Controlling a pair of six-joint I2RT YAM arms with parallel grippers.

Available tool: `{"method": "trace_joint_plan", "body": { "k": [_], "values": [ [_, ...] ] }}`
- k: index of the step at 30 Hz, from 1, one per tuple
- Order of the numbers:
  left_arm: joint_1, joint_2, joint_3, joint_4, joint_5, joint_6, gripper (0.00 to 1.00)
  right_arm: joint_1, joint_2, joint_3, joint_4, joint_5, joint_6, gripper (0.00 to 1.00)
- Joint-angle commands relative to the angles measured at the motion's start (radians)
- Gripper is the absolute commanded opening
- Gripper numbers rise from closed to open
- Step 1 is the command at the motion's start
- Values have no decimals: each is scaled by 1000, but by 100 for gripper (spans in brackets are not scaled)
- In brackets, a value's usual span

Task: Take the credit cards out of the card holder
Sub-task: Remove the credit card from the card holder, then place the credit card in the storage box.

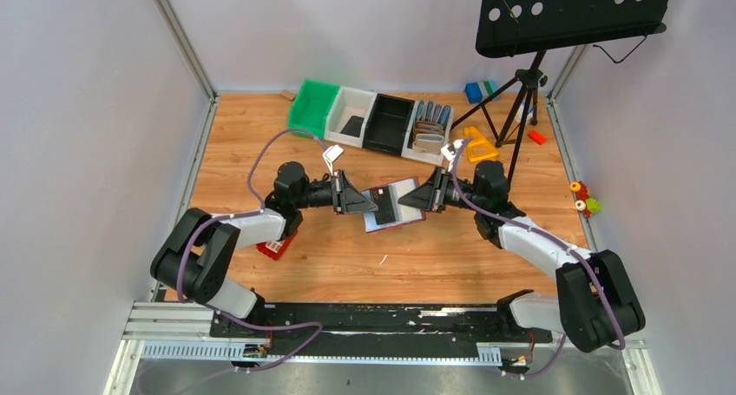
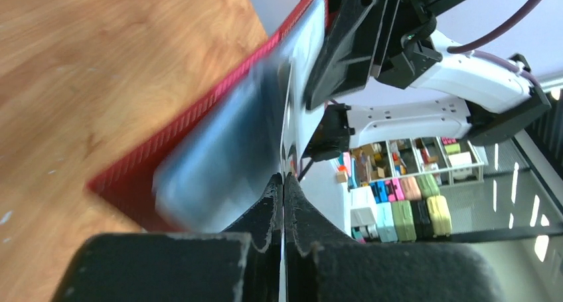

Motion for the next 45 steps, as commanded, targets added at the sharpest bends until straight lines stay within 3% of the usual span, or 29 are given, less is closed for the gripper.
{"method": "trace_joint_plan", "body": {
  "k": [1,6,11,20,24,30,38,42,45],
  "values": [
    [47,-14,-3,-196,-18,165,0,-82,-15,-33,-19,3,-25,5],
    [58,-45,22,-423,-68,318,0,-117,5,-57,-21,3,-41,1],
    [71,-114,151,-934,-376,631,0,-134,-39,-20,-328,173,-224,0],
    [72,-26,409,-1171,-677,780,0,-134,-68,-36,-453,253,-350,0],
    [80,75,638,-1291,-841,865,0,-134,-66,-37,-450,232,-369,0],
    [79,371,1179,-1582,-994,1041,0,-134,-80,-36,-419,176,-376,0],
    [90,710,1683,-1766,-1015,1177,0,-135,-120,-53,-338,103,-364,0],
    [105,801,1783,-1737,-920,1197,0,-134,-151,-55,-326,110,-358,0],
    [107,829,1786,-1693,-931,1215,0,-135,-156,-52,-314,103,-354,0]
  ]
}}
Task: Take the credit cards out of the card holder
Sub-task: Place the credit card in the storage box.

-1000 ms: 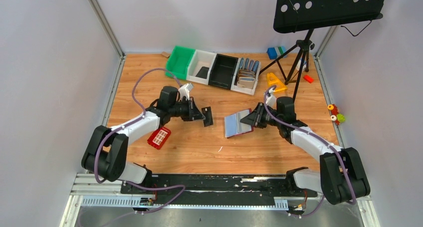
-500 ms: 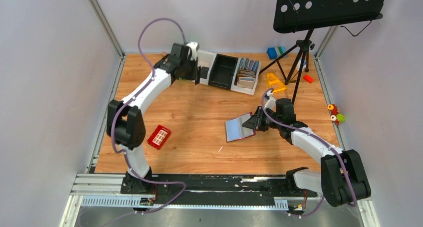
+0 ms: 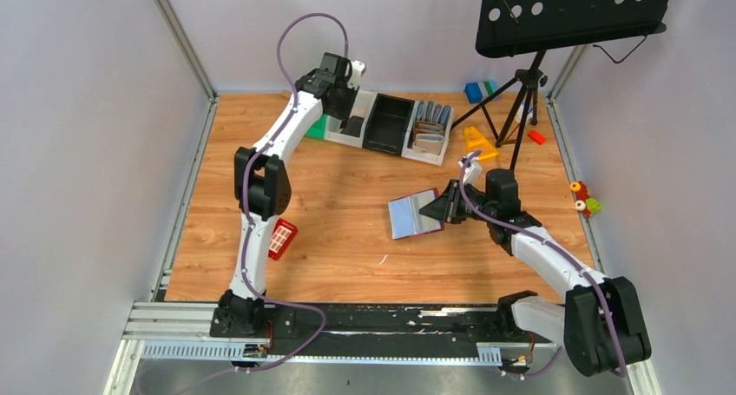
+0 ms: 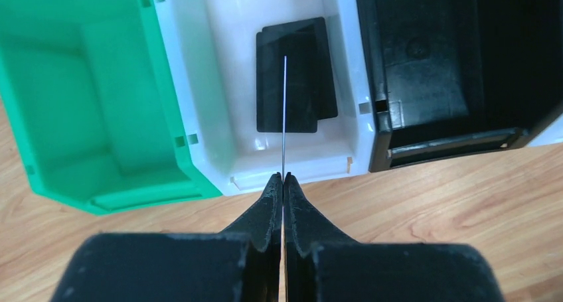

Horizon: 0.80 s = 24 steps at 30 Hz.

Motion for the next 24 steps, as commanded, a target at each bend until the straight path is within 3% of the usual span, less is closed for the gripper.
{"method": "trace_joint_plan", "body": {
  "k": [1,9,14,15,18,24],
  "values": [
    [12,30,49,16,27,65,0,-4,-27,7,84,-35,2,0],
    [12,99,32,113,160,68,3,-3,22,28,101,-47,12,0],
    [12,120,48,122,75,64,57,-4,47,19,134,-64,35,0],
    [12,107,39,127,49,65,62,-3,50,19,136,-65,36,0],
    [12,43,-17,164,3,64,70,-3,48,19,137,-63,40,0],
    [12,-151,-145,170,16,33,72,-3,43,33,127,-59,44,0]
  ]
}}
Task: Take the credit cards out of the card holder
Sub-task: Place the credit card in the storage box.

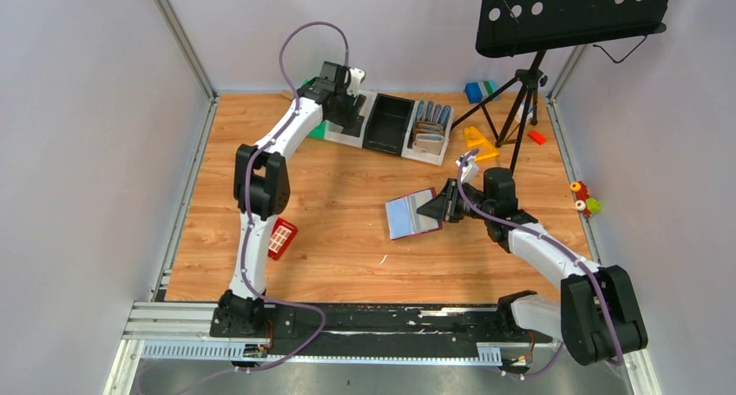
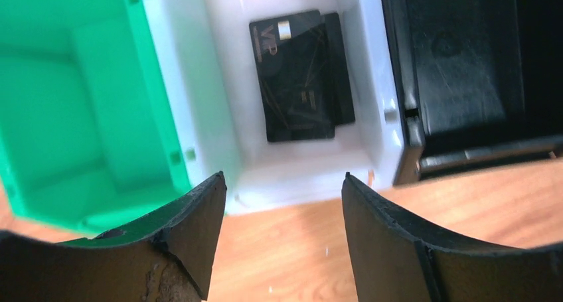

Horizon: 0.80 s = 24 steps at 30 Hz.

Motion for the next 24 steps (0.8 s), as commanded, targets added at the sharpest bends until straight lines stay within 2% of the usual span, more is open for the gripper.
{"method": "trace_joint_plan", "body": {
  "k": [1,3,5,9,12,15,16,18,20,22,24],
  "values": [
    [1,-248,-108,48,34,-38,73,-3,-11,38,56,-24,17,0],
    [-6,-358,-234,89,64,-100,75,-4,-15,45,65,-30,26,0],
    [-11,-486,-409,204,77,-195,78,-4,-21,53,76,-35,36,0],
    [-21,-743,-755,419,79,-346,99,-4,-20,67,105,-47,61,0],
    [-10,-892,-921,507,74,-430,100,-5,-21,73,126,-68,80,0],
    [75,-1013,-1149,680,54,-691,100,-5,-33,70,146,-67,95,0],
    [119,-1036,-1225,761,123,-744,100,-5,-34,69,151,-66,98,0],
    [175,-1050,-1354,973,351,-830,100,-5,-32,67,173,-70,118,0],
    [169,-1038,-1433,1103,504,-890,100,-5,-22,59,218,-83,155,0],
    [138,-1045,-1506,1216,560,-918,100,-6,-6,52,280,-96,198,0],
    [90,-1084,-1585,1284,557,-900,100,-5,15,43,346,-123,259,0]
  ]
}}
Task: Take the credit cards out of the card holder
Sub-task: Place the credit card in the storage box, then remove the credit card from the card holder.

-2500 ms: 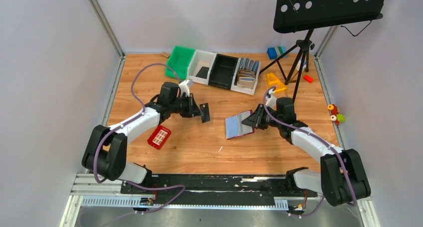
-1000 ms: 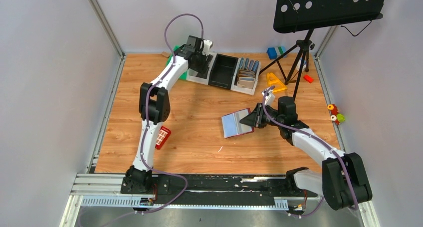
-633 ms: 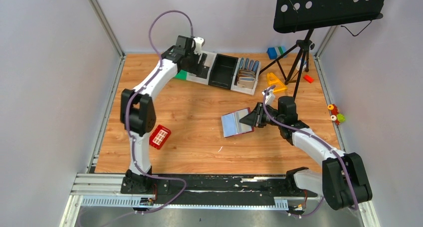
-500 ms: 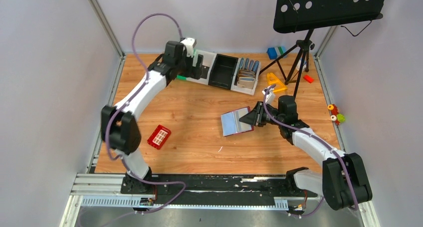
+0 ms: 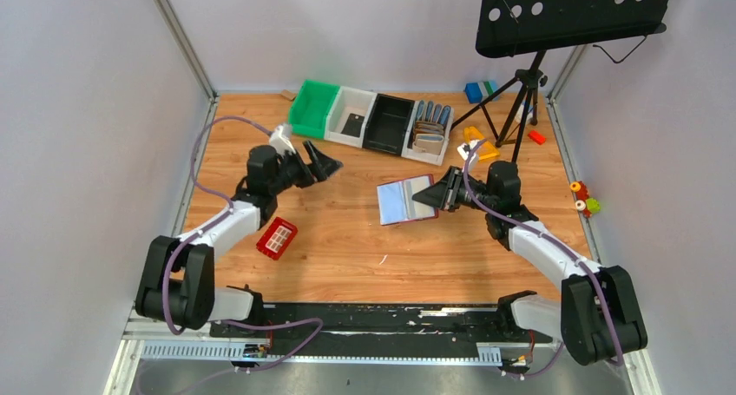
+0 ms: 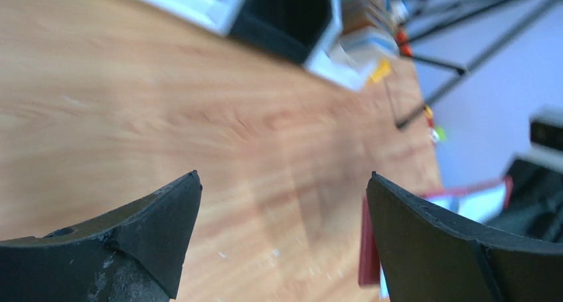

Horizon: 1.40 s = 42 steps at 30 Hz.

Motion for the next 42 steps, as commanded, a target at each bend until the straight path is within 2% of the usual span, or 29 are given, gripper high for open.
{"method": "trace_joint_plan", "body": {
  "k": [1,5,12,20,24,31,33,37,40,42],
  "values": [
    [-105,-80,-121,324,178,-84,100,-5,32,13,223,-72,143,0],
    [-192,-146,-194,333,181,-57,100,-6,62,2,307,-96,209,0],
    [-329,-136,-222,329,208,-28,100,-2,47,-7,350,-102,260,0],
    [-369,-31,-263,525,227,-163,100,17,34,-23,387,-104,311,0],
    [-379,25,-263,574,229,-218,100,23,30,-33,405,-102,324,0],
    [-403,114,-276,889,285,-402,99,39,20,-37,417,-99,336,0],
    [-404,148,-274,983,293,-465,92,44,13,-40,421,-94,338,0],
    [-404,198,-258,1124,316,-544,65,50,-5,-45,418,-88,339,0],
    [-404,207,-255,1134,317,-548,43,50,-16,-47,402,-87,329,0],
    [-404,198,-258,1107,311,-528,34,50,-28,-45,380,-84,316,0]
  ]
}}
